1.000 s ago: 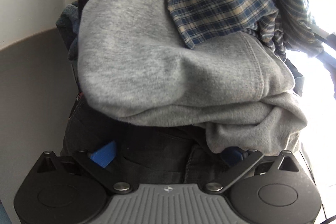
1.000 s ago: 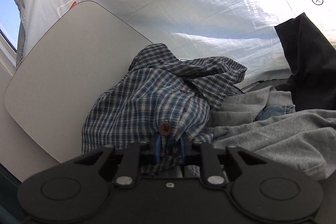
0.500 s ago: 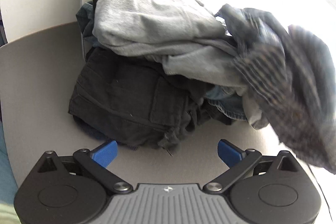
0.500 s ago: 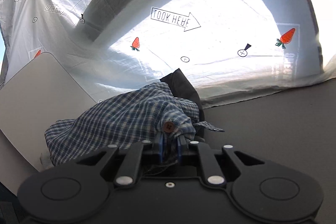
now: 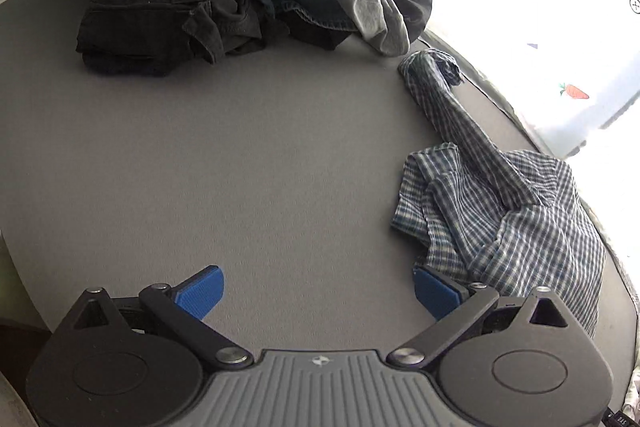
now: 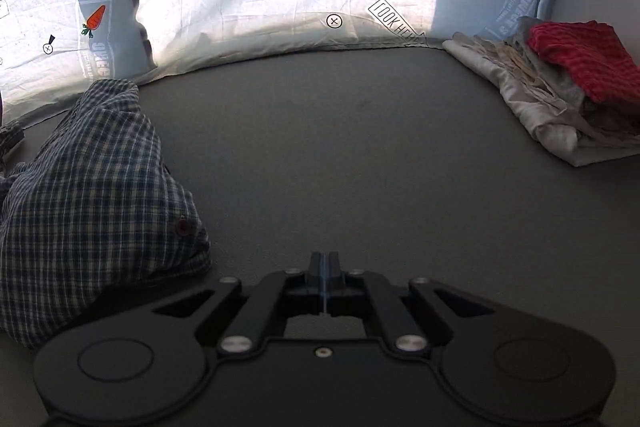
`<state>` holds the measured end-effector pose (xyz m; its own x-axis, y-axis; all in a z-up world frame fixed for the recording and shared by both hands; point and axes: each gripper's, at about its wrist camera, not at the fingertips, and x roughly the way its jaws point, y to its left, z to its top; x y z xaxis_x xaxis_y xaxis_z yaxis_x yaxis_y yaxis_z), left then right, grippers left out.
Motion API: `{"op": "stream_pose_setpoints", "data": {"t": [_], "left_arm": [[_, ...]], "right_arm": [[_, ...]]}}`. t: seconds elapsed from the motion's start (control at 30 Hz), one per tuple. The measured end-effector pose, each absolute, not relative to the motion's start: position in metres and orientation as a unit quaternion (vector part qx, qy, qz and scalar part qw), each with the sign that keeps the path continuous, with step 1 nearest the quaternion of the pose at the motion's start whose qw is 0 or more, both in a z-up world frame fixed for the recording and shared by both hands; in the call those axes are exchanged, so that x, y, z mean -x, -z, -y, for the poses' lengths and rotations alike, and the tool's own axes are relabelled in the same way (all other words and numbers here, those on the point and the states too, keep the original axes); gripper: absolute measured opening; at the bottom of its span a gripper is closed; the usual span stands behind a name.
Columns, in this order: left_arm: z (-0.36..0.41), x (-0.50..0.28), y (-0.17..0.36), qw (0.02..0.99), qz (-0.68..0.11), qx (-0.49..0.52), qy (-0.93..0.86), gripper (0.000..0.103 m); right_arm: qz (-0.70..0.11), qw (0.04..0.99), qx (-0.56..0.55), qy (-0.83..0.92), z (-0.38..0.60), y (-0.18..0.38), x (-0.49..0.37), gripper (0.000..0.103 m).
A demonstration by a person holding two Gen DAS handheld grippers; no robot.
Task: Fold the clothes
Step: 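Grasp the blue plaid shirt with the right gripper and pull it out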
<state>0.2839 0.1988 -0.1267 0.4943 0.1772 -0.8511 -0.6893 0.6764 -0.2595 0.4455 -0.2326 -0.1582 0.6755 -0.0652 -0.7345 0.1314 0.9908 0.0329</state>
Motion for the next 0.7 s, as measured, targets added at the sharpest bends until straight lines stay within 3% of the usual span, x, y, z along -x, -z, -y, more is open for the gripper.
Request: {"op": "stream_pose_setpoints", "data": {"t": [0.47, 0.67, 0.7], "left_arm": [[-0.203, -0.324, 0.136, 0.798, -0.455, 0.293, -0.264, 0.100], [-0.237, -0.347, 0.162, 0.775, -0.481, 0.312, -0.267, 0.100], [-0.241, -0.351, 0.166, 0.772, -0.485, 0.313, -0.267, 0.100]], "right_arm": [[-0.350, 0.925, 0.041, -0.141, 0.106, 0.137, -0.475, 0.010], [-0.331, 0.910, 0.110, -0.224, 0.012, 0.140, -0.506, 0.024], [-0.328, 0.906, 0.120, -0.239, -0.003, 0.142, -0.512, 0.033]]}}
